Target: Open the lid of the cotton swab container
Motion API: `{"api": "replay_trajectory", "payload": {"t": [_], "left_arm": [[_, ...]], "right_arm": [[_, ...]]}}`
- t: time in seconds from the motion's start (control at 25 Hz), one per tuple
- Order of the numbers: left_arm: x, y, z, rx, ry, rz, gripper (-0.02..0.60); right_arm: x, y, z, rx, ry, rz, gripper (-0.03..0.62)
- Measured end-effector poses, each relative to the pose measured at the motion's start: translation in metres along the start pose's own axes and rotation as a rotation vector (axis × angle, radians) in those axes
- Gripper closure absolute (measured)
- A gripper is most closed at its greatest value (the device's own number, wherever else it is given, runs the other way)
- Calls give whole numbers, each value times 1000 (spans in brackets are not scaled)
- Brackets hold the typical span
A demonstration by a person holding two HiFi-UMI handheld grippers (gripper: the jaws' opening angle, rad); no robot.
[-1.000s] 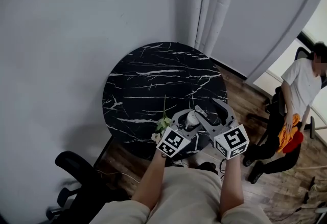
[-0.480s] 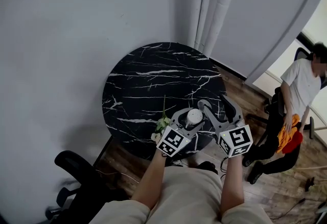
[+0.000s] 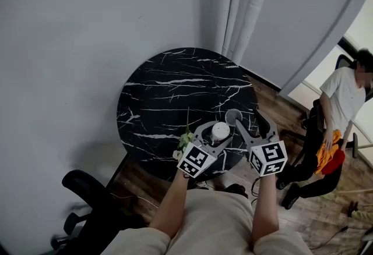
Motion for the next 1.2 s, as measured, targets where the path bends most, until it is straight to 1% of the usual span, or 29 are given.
{"api": "replay_trajectory", "payload": {"t": [0.32,0.6,0.8,0.96,1.2], "left_arm": [[-6,-4,3,4,6,17,319],[-12,-7,3,-10,12,31,319],[-10,-12,0,-25,3,35,319],[-8,-12,-8,-70,-13,22,318],[-6,-16,-27,-193,-25,14,318]], "right_arm": [[9,-2,0,19,35,-21,301],[17,-2,-5,-3,61,-30,301],[13,0,-10,-13,66,-15,301],[9,0,-12,-28,65,8,301],[16,0,-15,-40,72,-3,301]]}}
Point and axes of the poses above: the fingertips, and each gripper's own axes: y forward along the fingers, z to its right, x out of its underside, the point moved 3 cm from there along -y, backward along the fingers, and after that the axes turned 14 degrees about -y, right-handed, at the moved point
